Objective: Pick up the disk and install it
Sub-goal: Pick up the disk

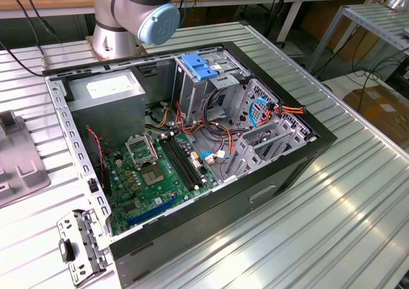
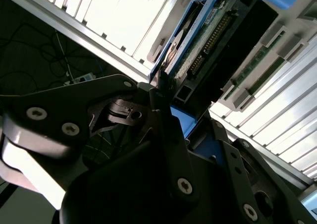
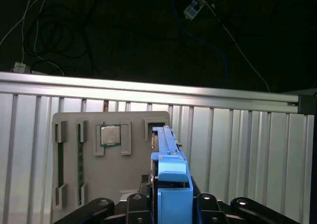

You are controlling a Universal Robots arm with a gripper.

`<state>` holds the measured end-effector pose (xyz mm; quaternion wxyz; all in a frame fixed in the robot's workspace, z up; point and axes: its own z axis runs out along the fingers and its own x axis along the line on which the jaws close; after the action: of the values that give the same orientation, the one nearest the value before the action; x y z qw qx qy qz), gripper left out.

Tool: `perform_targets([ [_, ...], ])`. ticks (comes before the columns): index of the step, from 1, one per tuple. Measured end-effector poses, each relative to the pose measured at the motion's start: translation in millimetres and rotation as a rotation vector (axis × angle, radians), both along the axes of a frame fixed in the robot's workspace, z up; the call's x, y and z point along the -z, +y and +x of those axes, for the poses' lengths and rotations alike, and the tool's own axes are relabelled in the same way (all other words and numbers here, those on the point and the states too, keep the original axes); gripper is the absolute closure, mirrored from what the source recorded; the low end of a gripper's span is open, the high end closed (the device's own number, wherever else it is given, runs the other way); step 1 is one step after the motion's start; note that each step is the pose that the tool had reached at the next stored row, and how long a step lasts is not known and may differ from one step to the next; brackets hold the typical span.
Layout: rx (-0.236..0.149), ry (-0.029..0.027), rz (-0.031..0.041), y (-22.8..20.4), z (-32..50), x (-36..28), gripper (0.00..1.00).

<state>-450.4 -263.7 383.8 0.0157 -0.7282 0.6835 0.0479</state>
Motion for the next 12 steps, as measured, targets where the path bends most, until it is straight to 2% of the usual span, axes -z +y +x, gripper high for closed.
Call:
perform_targets([
  [12,0.0,0.0,0.0,0.0,0.0,-4.5,0.63],
])
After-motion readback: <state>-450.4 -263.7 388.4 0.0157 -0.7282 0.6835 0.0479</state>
